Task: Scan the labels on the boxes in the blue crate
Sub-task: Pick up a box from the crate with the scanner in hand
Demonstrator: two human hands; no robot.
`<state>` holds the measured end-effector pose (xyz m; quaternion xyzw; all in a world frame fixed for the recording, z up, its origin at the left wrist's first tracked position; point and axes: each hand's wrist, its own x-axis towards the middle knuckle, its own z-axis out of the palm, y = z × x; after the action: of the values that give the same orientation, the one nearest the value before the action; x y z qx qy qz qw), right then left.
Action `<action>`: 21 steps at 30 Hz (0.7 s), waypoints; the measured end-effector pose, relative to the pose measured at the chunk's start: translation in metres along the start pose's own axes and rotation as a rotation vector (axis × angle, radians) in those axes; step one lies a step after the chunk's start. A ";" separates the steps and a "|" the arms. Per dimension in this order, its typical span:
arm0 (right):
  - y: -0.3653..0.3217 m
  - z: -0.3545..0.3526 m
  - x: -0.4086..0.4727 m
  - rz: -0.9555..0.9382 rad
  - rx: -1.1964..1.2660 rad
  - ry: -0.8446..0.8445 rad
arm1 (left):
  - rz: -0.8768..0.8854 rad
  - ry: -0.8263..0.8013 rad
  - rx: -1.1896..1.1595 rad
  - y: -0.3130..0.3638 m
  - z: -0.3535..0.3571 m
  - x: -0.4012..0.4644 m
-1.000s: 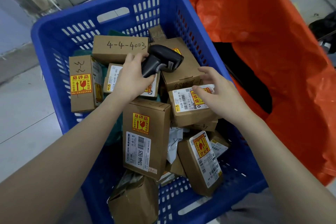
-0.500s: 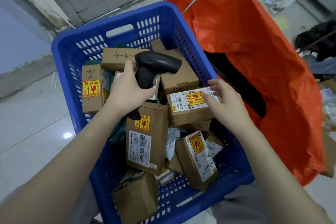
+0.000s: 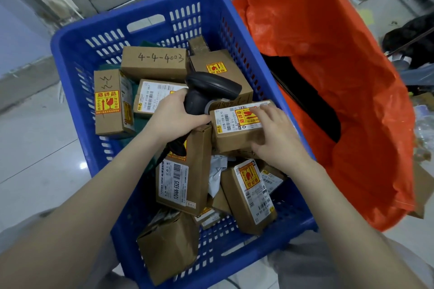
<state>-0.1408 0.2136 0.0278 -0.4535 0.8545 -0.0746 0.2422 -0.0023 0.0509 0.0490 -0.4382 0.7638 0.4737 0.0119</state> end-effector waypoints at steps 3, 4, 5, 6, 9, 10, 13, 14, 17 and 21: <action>-0.001 0.010 0.004 -0.029 -0.124 -0.035 | 0.000 -0.010 0.008 0.000 0.002 0.006; -0.002 0.012 0.005 -0.030 -0.170 -0.038 | -0.002 -0.013 0.004 -0.001 0.003 0.008; -0.002 0.015 0.006 -0.029 -0.212 -0.042 | 0.000 -0.015 -0.002 0.000 0.003 0.008; -0.003 0.017 0.008 -0.027 -0.248 -0.047 | 0.002 -0.016 -0.009 -0.001 0.003 0.009; -0.009 0.023 0.011 -0.017 -0.322 -0.041 | 0.014 -0.003 -0.037 -0.002 0.002 0.011; -0.011 0.023 0.012 -0.009 -0.335 -0.036 | 0.017 0.003 -0.047 -0.003 0.001 0.012; -0.014 0.021 0.015 0.005 -0.343 -0.044 | 0.031 0.030 -0.064 -0.005 0.000 0.013; -0.014 0.019 0.016 0.006 -0.333 -0.044 | 0.034 0.044 -0.068 -0.005 0.000 0.013; -0.014 0.014 0.018 0.012 -0.277 -0.004 | 0.033 0.090 -0.098 -0.004 -0.005 0.015; -0.015 0.001 0.021 0.088 -0.090 0.096 | 0.030 0.184 -0.170 0.000 -0.017 0.015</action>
<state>-0.1389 0.1881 0.0252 -0.4217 0.8867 -0.0470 0.1834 -0.0047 0.0289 0.0522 -0.4678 0.7253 0.4945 -0.1026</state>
